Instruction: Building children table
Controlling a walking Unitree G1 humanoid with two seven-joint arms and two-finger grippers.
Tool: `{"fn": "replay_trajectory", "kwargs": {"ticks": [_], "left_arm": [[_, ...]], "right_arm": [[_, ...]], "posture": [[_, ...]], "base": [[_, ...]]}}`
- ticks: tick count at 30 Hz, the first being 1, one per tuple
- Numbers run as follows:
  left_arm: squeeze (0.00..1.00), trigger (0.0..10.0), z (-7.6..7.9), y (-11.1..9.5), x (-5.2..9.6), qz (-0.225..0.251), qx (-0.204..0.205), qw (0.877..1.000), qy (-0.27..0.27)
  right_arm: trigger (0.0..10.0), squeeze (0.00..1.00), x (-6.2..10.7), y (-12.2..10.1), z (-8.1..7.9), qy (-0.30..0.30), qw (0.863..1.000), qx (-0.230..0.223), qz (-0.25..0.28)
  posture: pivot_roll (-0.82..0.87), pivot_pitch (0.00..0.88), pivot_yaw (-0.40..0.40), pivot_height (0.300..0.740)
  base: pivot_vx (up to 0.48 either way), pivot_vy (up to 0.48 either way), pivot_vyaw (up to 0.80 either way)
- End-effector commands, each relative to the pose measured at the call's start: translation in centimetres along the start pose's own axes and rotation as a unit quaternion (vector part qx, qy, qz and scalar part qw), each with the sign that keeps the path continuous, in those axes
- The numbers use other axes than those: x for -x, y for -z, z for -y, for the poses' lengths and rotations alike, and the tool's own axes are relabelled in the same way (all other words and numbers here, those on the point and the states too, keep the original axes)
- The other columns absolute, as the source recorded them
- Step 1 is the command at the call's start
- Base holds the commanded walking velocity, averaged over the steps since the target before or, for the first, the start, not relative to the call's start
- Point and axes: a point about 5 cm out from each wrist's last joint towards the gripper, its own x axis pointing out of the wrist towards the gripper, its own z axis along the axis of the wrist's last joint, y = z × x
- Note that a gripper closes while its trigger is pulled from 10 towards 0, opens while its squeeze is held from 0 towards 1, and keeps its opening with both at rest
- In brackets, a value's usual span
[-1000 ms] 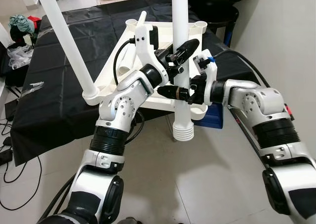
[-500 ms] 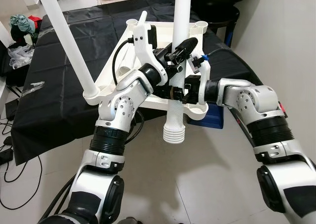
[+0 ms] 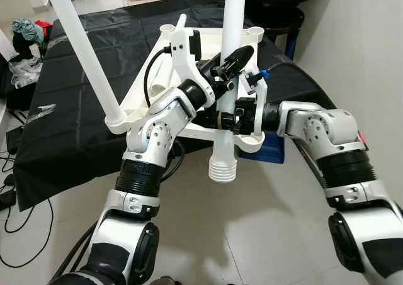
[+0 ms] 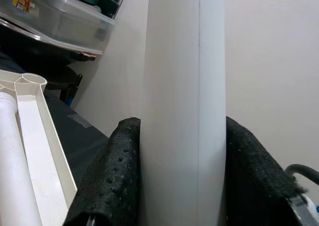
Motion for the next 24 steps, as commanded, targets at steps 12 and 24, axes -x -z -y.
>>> {"fn": "replay_trajectory", "kwargs": {"ticks": [12, 24], "left_arm": [[0.00, 10.0, 1.3, -0.2, -0.8, 0.006, 0.004, 0.999, 0.031], [0.00, 10.0, 1.7, -0.1, -1.0, 0.008, 0.011, 0.999, 0.035]], "right_arm": [[0.0, 0.00, -1.8, 0.5, -2.1, -0.064, 0.998, 0.005, -0.023], [0.0, 0.00, -2.1, 0.4, -1.6, -0.039, 0.999, 0.000, -0.025]], "posture": [[0.08, 0.147, 0.002, 0.740], [0.08, 0.149, 0.002, 0.740]], "base": [[0.000, 0.000, 0.00], [0.000, 0.000, 0.00]]}}
